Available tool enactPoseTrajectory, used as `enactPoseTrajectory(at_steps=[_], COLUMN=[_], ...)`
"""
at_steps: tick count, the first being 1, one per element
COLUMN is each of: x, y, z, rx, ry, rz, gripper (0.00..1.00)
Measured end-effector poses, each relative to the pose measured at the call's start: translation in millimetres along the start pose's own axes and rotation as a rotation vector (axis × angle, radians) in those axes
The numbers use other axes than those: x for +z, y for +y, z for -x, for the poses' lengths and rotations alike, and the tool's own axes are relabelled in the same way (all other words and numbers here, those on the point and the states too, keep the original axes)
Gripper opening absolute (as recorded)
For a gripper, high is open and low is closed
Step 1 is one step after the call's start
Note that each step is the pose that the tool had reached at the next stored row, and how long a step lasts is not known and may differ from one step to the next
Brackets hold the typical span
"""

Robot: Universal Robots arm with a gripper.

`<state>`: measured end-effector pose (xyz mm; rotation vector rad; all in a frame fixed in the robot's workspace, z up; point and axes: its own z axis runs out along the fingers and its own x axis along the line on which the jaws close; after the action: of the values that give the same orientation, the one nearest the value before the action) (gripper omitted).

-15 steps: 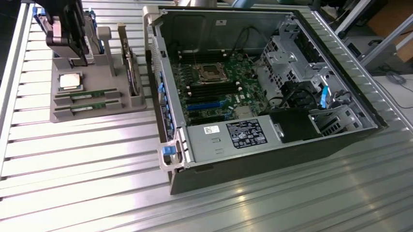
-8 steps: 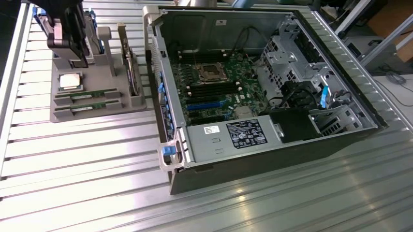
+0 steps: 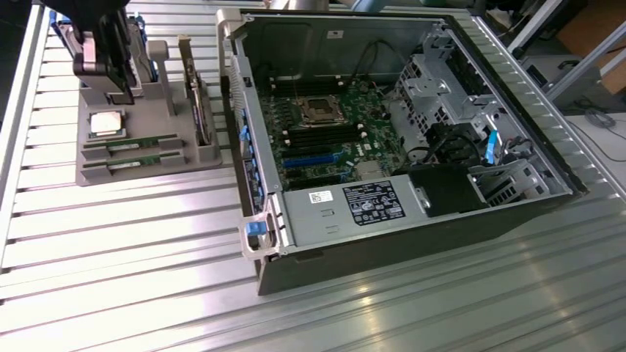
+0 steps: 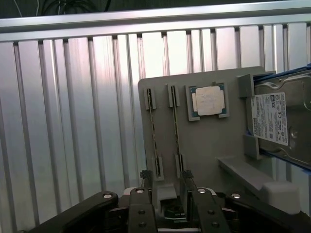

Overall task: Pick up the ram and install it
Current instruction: 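Pick up the ram and move it above insertion slot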

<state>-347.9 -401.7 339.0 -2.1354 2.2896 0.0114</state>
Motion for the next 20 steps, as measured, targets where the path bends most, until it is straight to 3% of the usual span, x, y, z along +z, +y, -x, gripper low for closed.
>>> enactPoseTrajectory(at_steps=[20], x=[8.1], y=[0.0], z=[-0.1], rx=[0.000], ry=[0.0000], rz=[0.0000], gripper=[0.36])
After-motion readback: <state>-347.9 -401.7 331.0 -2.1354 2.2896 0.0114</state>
